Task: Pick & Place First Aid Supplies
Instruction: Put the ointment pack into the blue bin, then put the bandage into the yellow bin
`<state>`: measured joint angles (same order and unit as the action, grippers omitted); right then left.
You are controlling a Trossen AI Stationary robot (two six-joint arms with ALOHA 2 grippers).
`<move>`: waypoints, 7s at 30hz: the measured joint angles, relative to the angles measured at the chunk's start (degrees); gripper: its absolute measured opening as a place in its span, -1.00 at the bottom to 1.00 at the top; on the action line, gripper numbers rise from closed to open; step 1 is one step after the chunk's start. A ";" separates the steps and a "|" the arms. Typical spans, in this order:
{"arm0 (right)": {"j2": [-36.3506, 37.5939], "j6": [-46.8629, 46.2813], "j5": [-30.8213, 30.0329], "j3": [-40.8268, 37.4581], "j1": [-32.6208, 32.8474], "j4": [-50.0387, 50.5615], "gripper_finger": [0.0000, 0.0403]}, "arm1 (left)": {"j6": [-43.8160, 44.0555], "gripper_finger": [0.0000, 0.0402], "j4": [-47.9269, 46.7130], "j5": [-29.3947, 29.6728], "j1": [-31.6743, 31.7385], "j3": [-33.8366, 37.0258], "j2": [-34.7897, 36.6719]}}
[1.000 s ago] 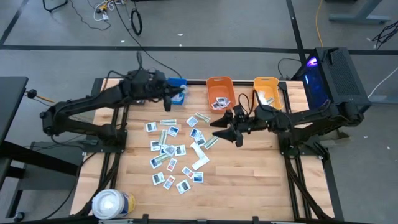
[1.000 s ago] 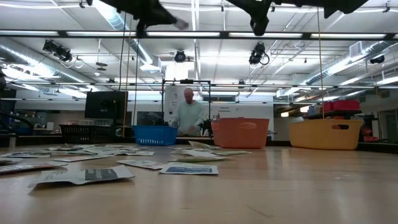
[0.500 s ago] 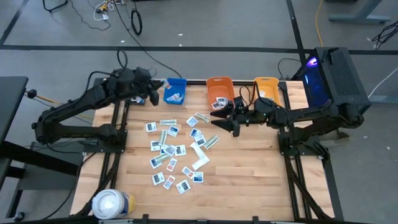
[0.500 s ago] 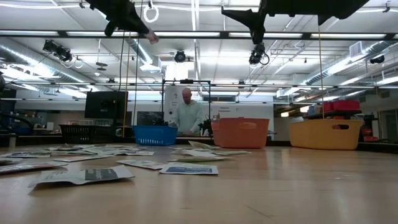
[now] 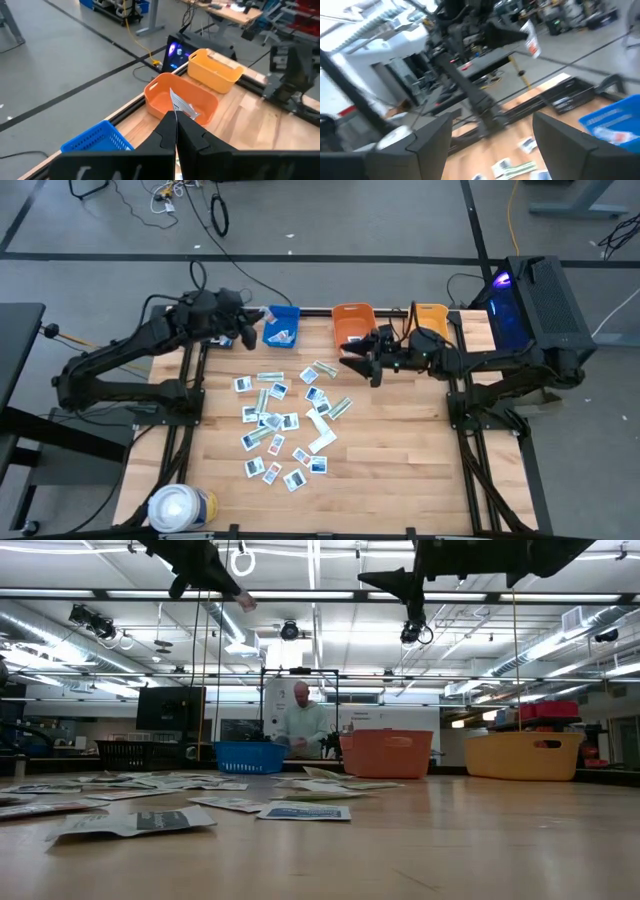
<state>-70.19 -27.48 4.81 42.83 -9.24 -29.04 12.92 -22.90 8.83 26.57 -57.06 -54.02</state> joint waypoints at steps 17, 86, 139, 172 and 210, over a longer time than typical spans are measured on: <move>0.00 2.73 -1.39 0.06 -6.04 -0.02 -0.40 | 3.18 -0.99 1.53 5.09 3.86 0.48 -14.27; 0.02 14.79 9.97 0.07 -7.27 13.50 -0.89 | 4.01 -0.09 13.37 -13.25 8.15 0.46 -24.94; -28.18 63.31 18.12 0.02 -2.29 22.91 0.37 | 8.99 -0.11 12.09 -10.95 -11.46 0.48 -7.78; -33.73 62.42 20.88 0.13 -4.32 22.60 -0.07 | 10.52 -0.11 11.85 -8.84 -11.43 0.46 -6.62; -34.01 63.10 17.61 4.93 -4.57 27.76 -0.66 | 10.52 -0.11 11.95 -8.84 -11.41 0.46 -6.18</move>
<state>-104.20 35.62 22.43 47.76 -13.81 -1.28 23.44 -10.95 -0.01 15.16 -56.60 -60.20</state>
